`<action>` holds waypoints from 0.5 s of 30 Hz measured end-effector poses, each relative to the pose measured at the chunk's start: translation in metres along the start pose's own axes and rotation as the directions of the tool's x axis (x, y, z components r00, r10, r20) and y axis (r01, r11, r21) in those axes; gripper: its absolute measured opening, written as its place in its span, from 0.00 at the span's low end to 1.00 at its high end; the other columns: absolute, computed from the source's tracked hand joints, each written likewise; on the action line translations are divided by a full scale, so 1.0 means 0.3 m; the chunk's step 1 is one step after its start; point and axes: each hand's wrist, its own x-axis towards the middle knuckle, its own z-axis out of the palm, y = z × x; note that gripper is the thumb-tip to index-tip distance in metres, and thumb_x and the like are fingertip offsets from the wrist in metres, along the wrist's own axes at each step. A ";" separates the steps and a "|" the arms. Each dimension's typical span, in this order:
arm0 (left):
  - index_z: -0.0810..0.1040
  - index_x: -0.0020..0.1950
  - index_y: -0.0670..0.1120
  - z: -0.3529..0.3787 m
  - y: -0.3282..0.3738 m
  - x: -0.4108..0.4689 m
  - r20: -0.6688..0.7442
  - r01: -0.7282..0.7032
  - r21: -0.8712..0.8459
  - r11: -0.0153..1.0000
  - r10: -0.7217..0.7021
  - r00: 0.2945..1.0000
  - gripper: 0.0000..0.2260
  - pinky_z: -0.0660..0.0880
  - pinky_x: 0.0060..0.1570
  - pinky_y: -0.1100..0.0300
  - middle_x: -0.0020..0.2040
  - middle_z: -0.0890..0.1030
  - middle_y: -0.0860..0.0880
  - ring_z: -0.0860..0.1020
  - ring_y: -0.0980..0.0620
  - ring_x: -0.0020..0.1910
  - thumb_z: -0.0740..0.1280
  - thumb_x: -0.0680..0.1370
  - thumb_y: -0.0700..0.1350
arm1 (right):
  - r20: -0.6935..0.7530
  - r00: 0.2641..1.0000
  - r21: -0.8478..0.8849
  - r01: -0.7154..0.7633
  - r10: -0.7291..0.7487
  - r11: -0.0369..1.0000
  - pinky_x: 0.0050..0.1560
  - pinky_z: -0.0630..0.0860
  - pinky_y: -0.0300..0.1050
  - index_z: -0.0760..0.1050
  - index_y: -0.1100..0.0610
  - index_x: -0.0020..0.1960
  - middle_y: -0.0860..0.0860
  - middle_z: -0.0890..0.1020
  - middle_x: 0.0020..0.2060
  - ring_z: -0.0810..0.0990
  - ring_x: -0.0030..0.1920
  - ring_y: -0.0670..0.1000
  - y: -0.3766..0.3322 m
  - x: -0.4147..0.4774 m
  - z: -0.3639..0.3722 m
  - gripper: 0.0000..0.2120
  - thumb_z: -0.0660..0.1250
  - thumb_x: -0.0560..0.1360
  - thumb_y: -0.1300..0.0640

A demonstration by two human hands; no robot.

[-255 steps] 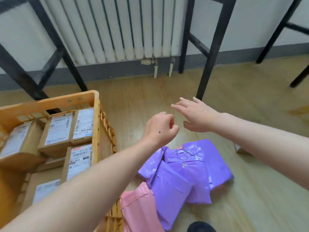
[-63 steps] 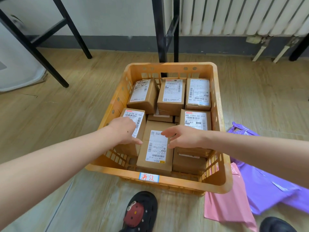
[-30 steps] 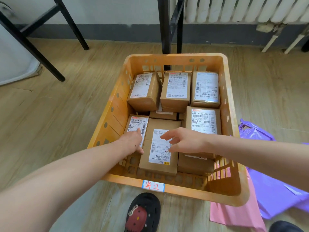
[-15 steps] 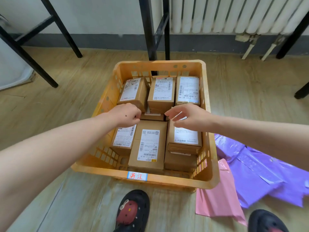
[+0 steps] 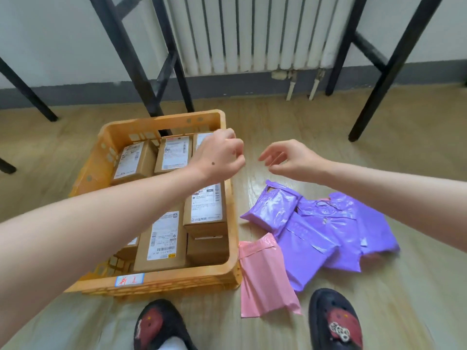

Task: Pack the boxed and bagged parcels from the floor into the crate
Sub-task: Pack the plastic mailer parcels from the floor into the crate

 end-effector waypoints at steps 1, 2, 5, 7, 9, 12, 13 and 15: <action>0.79 0.41 0.42 0.028 0.031 0.016 0.016 -0.016 -0.012 1.000 0.017 1.000 0.09 0.72 0.45 0.49 0.43 0.76 0.46 0.73 0.47 0.44 0.64 0.75 0.46 | -0.003 0.999 -0.010 -0.039 0.039 0.999 0.47 0.77 0.41 0.80 0.50 0.49 0.50 0.82 0.43 0.82 0.46 0.51 0.044 -0.012 -0.019 0.12 0.66 0.70 0.64; 0.79 0.41 0.43 0.060 0.061 0.037 0.036 -0.036 -0.017 0.999 0.037 0.999 0.09 0.72 0.45 0.50 0.43 0.76 0.46 0.73 0.47 0.45 0.64 0.75 0.46 | -0.005 0.997 -0.022 -0.080 0.080 0.997 0.48 0.77 0.41 0.80 0.51 0.49 0.49 0.82 0.42 0.82 0.46 0.51 0.090 -0.025 -0.039 0.12 0.66 0.70 0.64; 0.79 0.43 0.44 0.168 0.145 0.090 0.130 -0.069 -0.032 0.997 0.072 0.989 0.08 0.71 0.47 0.51 0.45 0.76 0.46 0.73 0.46 0.46 0.64 0.75 0.46 | 0.007 0.980 -0.078 -0.197 0.198 0.977 0.48 0.77 0.42 0.80 0.53 0.52 0.48 0.81 0.42 0.82 0.46 0.51 0.221 -0.064 -0.070 0.13 0.66 0.70 0.63; 0.80 0.44 0.45 0.251 0.197 0.121 0.216 -0.076 -0.030 0.997 0.080 0.973 0.07 0.70 0.45 0.54 0.45 0.76 0.45 0.74 0.44 0.47 0.64 0.74 0.46 | 0.059 0.959 -0.122 -0.267 0.276 0.956 0.44 0.75 0.39 0.79 0.55 0.56 0.49 0.81 0.43 0.80 0.44 0.50 0.301 -0.093 -0.067 0.15 0.66 0.70 0.63; 0.80 0.45 0.45 0.339 0.236 0.140 0.329 -0.075 0.024 0.997 0.063 0.942 0.07 0.67 0.42 0.57 0.47 0.76 0.45 0.75 0.43 0.49 0.64 0.73 0.46 | 0.136 0.930 -0.163 -0.320 0.342 0.933 0.40 0.73 0.38 0.77 0.57 0.58 0.53 0.82 0.47 0.78 0.43 0.49 0.379 -0.114 -0.039 0.16 0.66 0.71 0.64; 0.79 0.49 0.43 0.461 0.248 0.156 0.506 0.048 0.104 0.993 -0.094 0.857 0.09 0.70 0.43 0.54 0.51 0.78 0.41 0.76 0.40 0.52 0.63 0.72 0.43 | 0.206 0.886 -0.231 -0.369 0.416 0.900 0.46 0.74 0.40 0.75 0.57 0.61 0.55 0.81 0.53 0.79 0.47 0.51 0.478 -0.117 0.024 0.18 0.65 0.72 0.64; 0.78 0.50 0.40 0.498 0.242 0.154 0.570 0.084 0.137 0.987 -0.148 0.808 0.10 0.72 0.44 0.53 0.52 0.78 0.38 0.77 0.39 0.53 0.62 0.72 0.41 | 0.212 0.874 -0.232 -0.390 0.437 0.891 0.50 0.75 0.43 0.74 0.58 0.62 0.55 0.81 0.54 0.79 0.50 0.53 0.508 -0.107 0.048 0.18 0.65 0.72 0.64; 0.77 0.52 0.36 0.574 0.228 0.124 0.677 0.153 0.188 0.970 -0.241 0.696 0.11 0.74 0.44 0.54 0.54 0.79 0.38 0.77 0.40 0.54 0.61 0.73 0.41 | 0.228 0.842 -0.136 -0.470 0.489 0.872 0.53 0.76 0.48 0.74 0.61 0.61 0.59 0.81 0.53 0.79 0.49 0.55 0.559 -0.086 0.105 0.16 0.63 0.73 0.65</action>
